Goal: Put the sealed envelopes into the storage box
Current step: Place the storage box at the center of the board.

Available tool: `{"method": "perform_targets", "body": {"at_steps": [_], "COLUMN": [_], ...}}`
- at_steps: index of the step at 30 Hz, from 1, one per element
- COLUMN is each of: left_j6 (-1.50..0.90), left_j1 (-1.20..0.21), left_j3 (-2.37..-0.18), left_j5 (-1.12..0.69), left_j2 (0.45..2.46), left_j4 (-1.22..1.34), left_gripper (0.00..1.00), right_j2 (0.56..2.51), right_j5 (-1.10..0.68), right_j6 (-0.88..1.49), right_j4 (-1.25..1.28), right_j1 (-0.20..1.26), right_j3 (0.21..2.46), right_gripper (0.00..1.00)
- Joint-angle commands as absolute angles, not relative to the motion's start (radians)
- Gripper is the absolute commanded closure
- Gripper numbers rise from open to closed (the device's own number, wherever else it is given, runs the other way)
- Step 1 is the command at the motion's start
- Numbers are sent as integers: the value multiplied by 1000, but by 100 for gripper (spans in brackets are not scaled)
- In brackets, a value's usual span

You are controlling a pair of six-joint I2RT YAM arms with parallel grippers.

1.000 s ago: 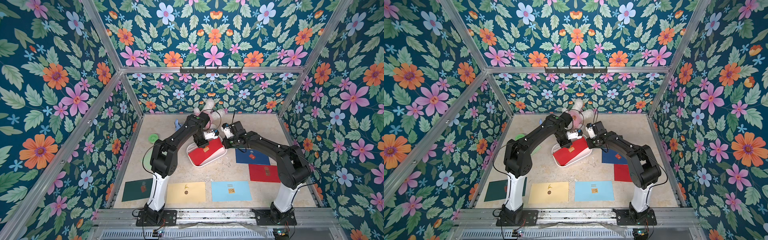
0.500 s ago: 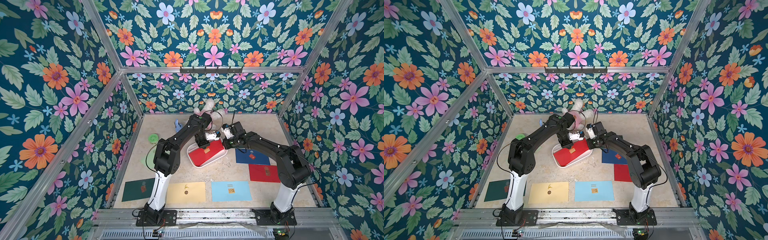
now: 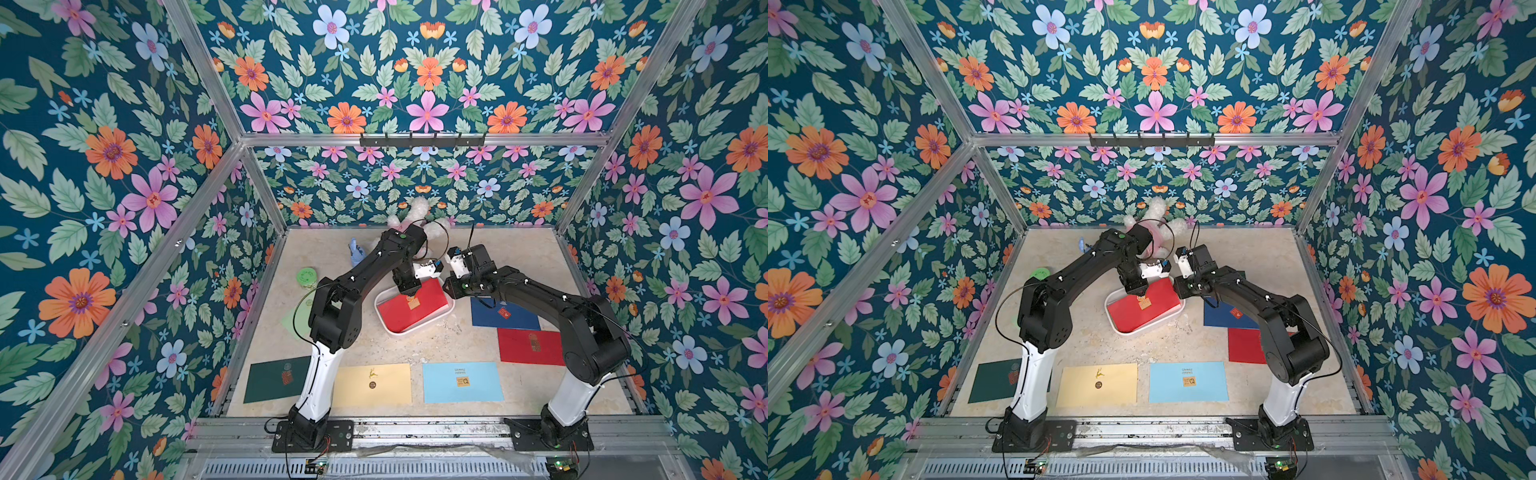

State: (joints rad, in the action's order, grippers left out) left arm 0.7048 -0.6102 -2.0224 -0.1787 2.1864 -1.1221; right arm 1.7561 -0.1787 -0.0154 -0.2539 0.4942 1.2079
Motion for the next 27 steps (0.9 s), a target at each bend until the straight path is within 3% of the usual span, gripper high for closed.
{"method": "perform_targets", "body": {"at_steps": [1, 10, 21, 27], "left_j6": [673, 435, -16, -124], "left_j1": [-609, -579, -530, -480], "left_j3": [-2015, -1962, -1629, -1448], "left_j5": [-153, -97, 119, 107], "left_j2": [2166, 2074, 1786, 1660], "left_j4": [-1047, -811, -675, -653], "left_gripper": [64, 61, 54, 55], "right_j2": [1730, 1722, 1791, 1823], "right_j5": [-164, -178, -173, -135], "right_j6": [-3, 31, 103, 142], "right_j4": [-236, -256, -213, -202], "right_j1": [485, 481, 491, 492], "right_j3": [1196, 1181, 1207, 1215], "right_gripper": [57, 55, 54, 57]}}
